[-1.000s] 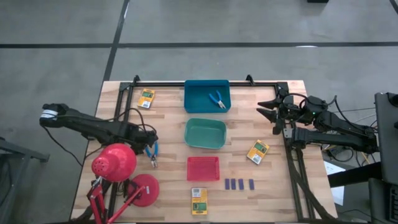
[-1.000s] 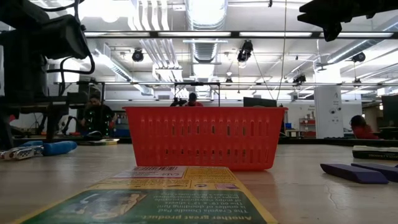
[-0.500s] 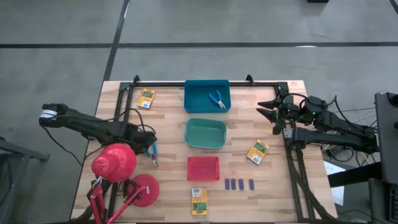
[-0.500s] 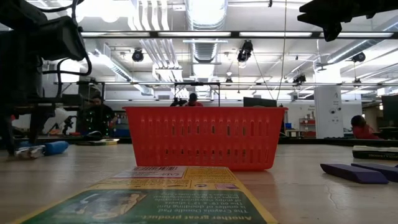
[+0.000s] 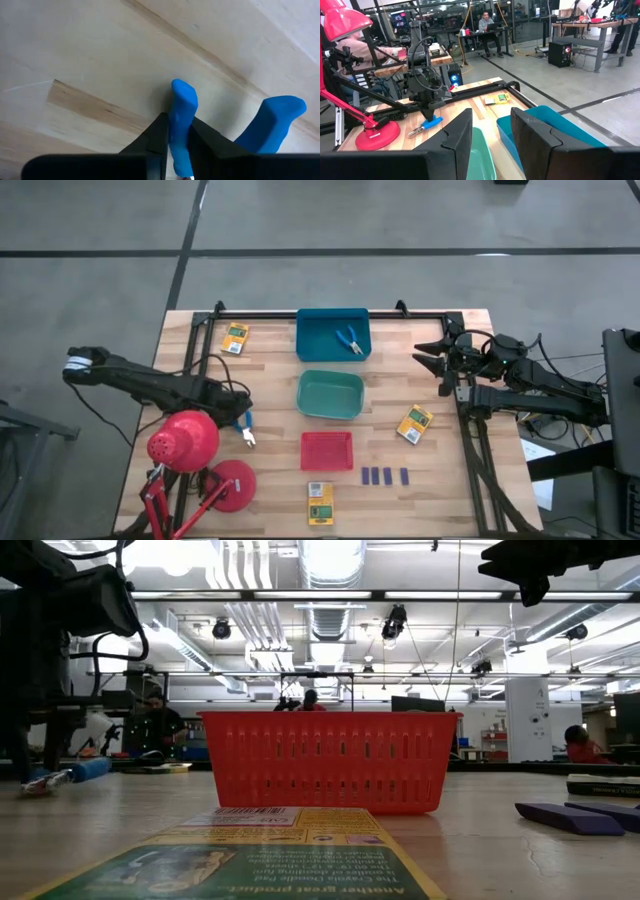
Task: Pick & Place School Supplies
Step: Put the blue hole puncher into the blue bin
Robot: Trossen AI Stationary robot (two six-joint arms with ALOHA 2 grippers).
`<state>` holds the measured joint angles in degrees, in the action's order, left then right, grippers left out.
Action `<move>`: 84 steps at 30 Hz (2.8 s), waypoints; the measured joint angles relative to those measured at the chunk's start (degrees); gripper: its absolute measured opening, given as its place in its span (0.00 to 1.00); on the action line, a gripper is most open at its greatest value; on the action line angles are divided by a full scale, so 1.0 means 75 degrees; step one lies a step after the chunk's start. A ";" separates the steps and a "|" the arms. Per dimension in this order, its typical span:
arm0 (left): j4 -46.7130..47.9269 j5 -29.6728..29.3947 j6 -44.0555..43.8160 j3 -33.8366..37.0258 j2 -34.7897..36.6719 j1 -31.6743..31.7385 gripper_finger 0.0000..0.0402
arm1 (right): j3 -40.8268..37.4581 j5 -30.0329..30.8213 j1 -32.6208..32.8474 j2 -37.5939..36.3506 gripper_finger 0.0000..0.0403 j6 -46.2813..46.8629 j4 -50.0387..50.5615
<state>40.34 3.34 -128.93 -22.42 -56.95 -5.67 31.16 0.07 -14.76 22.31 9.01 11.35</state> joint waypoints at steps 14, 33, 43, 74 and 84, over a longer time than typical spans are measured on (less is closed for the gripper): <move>0.0349 -0.2494 0.1375 -0.0812 0.0861 0.0008 0.14 | 0.0000 -0.0002 -0.0001 -0.0001 0.32 0.0001 0.0000; -0.1563 -0.6364 0.7361 -0.2612 0.1027 0.0113 0.14 | 0.0000 -0.0002 0.0000 -0.0001 0.32 0.0001 0.0008; -0.3032 -0.5289 0.9145 -0.2816 0.0305 0.1156 0.14 | 0.0000 0.0000 0.0002 0.0001 0.32 0.0000 0.0017; -0.2634 -0.1208 1.1016 -0.6721 -0.4339 0.4846 0.14 | 0.0000 -0.0002 0.0002 0.0001 0.32 -0.0001 0.0032; 0.0076 -0.1268 1.0503 -0.8954 -0.6238 0.5052 0.14 | 0.0000 -0.0001 -0.0001 0.0002 0.32 -0.0001 0.0047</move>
<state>40.91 -6.17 -50.16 -89.57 -103.74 32.22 31.16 0.06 -14.76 22.33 9.00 11.70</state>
